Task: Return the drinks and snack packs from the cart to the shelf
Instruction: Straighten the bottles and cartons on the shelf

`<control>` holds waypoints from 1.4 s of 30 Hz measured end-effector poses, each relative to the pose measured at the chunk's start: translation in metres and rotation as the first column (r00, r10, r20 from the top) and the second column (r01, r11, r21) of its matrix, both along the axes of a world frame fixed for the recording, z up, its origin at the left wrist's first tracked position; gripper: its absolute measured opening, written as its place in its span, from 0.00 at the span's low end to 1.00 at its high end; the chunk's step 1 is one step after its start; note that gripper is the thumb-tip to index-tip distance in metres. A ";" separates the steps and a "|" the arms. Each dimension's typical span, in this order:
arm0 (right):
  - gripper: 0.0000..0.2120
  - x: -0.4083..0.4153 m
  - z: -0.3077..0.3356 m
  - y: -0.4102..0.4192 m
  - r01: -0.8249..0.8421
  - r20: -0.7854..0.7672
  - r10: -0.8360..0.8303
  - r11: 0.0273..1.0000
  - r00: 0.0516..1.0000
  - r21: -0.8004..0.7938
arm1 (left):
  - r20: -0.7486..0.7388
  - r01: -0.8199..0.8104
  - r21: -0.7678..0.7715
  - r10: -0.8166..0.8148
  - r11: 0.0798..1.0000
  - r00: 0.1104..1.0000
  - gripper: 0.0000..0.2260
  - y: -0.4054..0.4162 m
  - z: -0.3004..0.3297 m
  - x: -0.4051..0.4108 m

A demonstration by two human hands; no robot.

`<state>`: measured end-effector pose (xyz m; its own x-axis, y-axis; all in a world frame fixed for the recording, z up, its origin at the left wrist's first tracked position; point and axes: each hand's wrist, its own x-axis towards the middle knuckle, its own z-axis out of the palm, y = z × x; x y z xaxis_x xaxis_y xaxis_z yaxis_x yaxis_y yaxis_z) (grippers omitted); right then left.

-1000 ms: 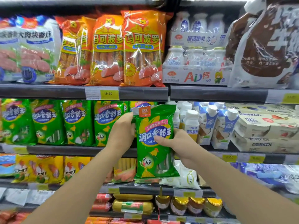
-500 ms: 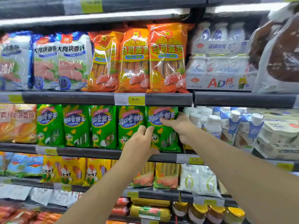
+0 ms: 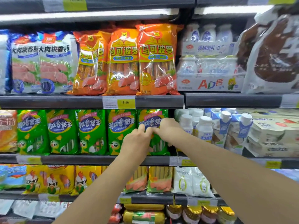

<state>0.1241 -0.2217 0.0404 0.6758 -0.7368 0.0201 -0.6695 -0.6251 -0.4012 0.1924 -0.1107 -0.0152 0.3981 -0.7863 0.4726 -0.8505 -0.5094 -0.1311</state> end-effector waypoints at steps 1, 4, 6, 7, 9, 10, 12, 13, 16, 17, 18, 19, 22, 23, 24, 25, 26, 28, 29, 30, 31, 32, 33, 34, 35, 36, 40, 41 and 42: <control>0.19 -0.002 0.002 0.003 -0.009 -0.056 0.008 1.000 0.998 -0.024 | -0.003 -0.006 -0.006 0.006 1.000 1.000 0.27 -0.001 -0.001 0.000; 0.13 -0.005 -0.002 0.006 -0.041 -0.101 0.028 0.992 0.995 -0.121 | -0.007 -0.035 -0.018 0.034 0.999 0.999 0.26 -0.003 -0.002 -0.001; 0.11 -0.007 -0.008 0.008 -0.032 -0.073 0.021 0.987 0.997 -0.160 | -0.006 -0.045 -0.018 0.045 0.999 0.999 0.25 -0.004 -0.003 -0.002; 0.11 -0.010 -0.012 0.009 -0.028 -0.071 0.016 0.985 0.997 -0.169 | -0.008 -0.047 -0.012 0.047 0.999 0.999 0.25 -0.005 -0.004 -0.003; 0.14 -0.023 -0.017 0.014 -0.034 -0.045 0.027 0.987 0.999 -0.156 | -0.017 -0.050 -0.007 0.049 0.999 0.999 0.24 -0.004 -0.005 -0.003; 0.16 -0.033 -0.021 0.016 -0.053 -0.005 0.053 0.989 0.999 -0.137 | -0.024 -0.047 -0.011 0.047 0.999 0.999 0.24 -0.004 -0.005 -0.004; 0.12 -0.060 -0.030 0.018 -0.106 0.109 0.115 0.990 0.987 -0.092 | -0.066 -0.028 -0.048 0.024 0.998 0.998 0.22 -0.002 -0.006 -0.007; 0.09 -0.076 -0.036 0.016 -0.112 0.172 0.122 0.991 0.978 -0.067 | -0.115 -0.004 -0.086 -0.006 0.996 0.993 0.20 -0.001 -0.007 -0.011; 0.08 -0.126 -0.053 -0.003 -0.010 0.335 -0.002 0.999 0.942 0.035 | -0.325 0.084 -0.214 -0.152 0.973 0.933 0.14 -0.008 -0.010 -0.027; 0.08 -0.141 -0.057 -0.012 0.047 0.378 -0.069 0.997 0.923 0.066 | -0.404 0.100 -0.260 -0.202 0.960 0.892 0.13 -0.012 -0.012 -0.033; 0.09 -0.155 -0.061 -0.022 0.109 0.404 -0.134 0.990 0.905 0.085 | -0.476 0.106 -0.306 -0.248 0.946 0.843 0.13 -0.018 -0.014 -0.040; 0.09 -0.167 -0.065 -0.032 0.166 0.419 -0.188 0.982 0.888 0.089 | -0.534 0.107 -0.340 -0.285 0.934 0.796 0.14 -0.024 -0.016 -0.047; 0.10 -0.185 -0.078 -0.056 0.252 0.419 -0.274 0.962 0.866 0.109 | -0.609 0.121 -0.377 -0.344 0.918 0.715 0.20 -0.043 -0.020 -0.069; 0.12 -0.186 -0.082 -0.062 0.251 0.413 -0.282 0.959 0.866 0.129 | -0.618 0.117 -0.388 -0.352 0.914 0.702 0.21 -0.050 -0.020 -0.074; 0.14 -0.186 -0.084 -0.066 0.248 0.398 -0.282 0.959 0.873 0.135 | -0.625 0.104 -0.398 -0.352 0.911 0.697 0.22 -0.056 -0.021 -0.078; 0.16 -0.185 -0.086 -0.070 0.246 0.376 -0.274 0.962 0.885 0.121 | -0.639 0.077 -0.394 -0.333 0.916 0.694 0.24 -0.062 -0.021 -0.080; 0.17 -0.183 -0.087 -0.073 0.240 0.352 -0.259 0.966 0.899 0.097 | -0.660 0.039 -0.379 -0.300 0.924 0.689 0.26 -0.068 -0.020 -0.082; 0.18 -0.179 -0.089 -0.079 0.225 0.314 -0.234 0.972 0.920 0.064 | -0.717 -0.048 -0.344 -0.229 0.938 0.658 0.32 -0.078 -0.018 -0.082; 0.18 -0.177 -0.090 -0.081 0.221 0.290 -0.225 0.974 0.930 0.049 | -0.745 -0.083 -0.334 -0.210 0.939 0.634 0.35 -0.083 -0.017 -0.083; 0.19 -0.175 -0.090 -0.083 0.221 0.263 -0.221 0.975 0.939 0.030 | -0.763 -0.104 -0.334 -0.203 0.937 0.614 0.36 -0.087 -0.017 -0.083; 0.19 -0.172 -0.090 -0.086 0.221 0.235 -0.216 0.975 0.948 0.003 | -0.774 -0.117 -0.334 -0.201 0.935 0.600 0.36 -0.089 -0.017 -0.084; 0.20 -0.170 -0.090 -0.088 0.219 0.212 -0.210 0.975 0.954 -0.019 | -0.780 -0.123 -0.337 -0.204 0.933 0.592 0.35 -0.091 -0.018 -0.086; 0.20 -0.169 -0.090 -0.089 0.216 0.197 -0.205 0.976 0.959 -0.034 | -0.781 -0.124 -0.344 -0.210 0.931 0.588 0.34 -0.093 -0.020 -0.088; 0.21 -0.167 -0.089 -0.089 0.211 0.186 -0.200 0.977 0.962 -0.041 | -0.777 -0.123 -0.351 -0.215 0.928 0.591 0.32 -0.093 -0.021 -0.089; 0.22 -0.165 -0.089 -0.090 0.205 0.174 -0.193 0.978 0.966 -0.049 | -0.771 -0.124 -0.353 -0.213 0.927 0.601 0.31 -0.095 -0.022 -0.091; 0.23 -0.163 -0.089 -0.090 0.197 0.161 -0.186 0.979 0.969 -0.059 | -0.762 -0.127 -0.354 -0.207 0.927 0.614 0.31 -0.096 -0.023 -0.091; 0.24 -0.156 -0.088 -0.090 0.194 0.146 -0.182 0.979 0.972 -0.070 | -0.733 -0.143 -0.351 -0.177 0.925 0.656 0.28 -0.102 -0.027 -0.092; 0.24 -0.155 -0.089 -0.090 0.198 0.150 -0.186 0.978 0.971 -0.070 | -0.728 -0.147 -0.351 -0.171 0.925 0.664 0.27 -0.103 -0.028 -0.092; 0.24 -0.155 -0.090 -0.091 0.201 0.155 -0.188 0.977 0.970 -0.073 | -0.723 -0.149 -0.352 -0.168 0.924 0.670 0.27 -0.104 -0.028 -0.093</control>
<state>-0.0307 -0.3122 -0.0493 0.5048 -0.8446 0.1785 -0.7197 -0.5259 -0.4533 0.0995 -0.2148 -0.0436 0.7272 -0.6312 0.2699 -0.5897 -0.3732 0.7162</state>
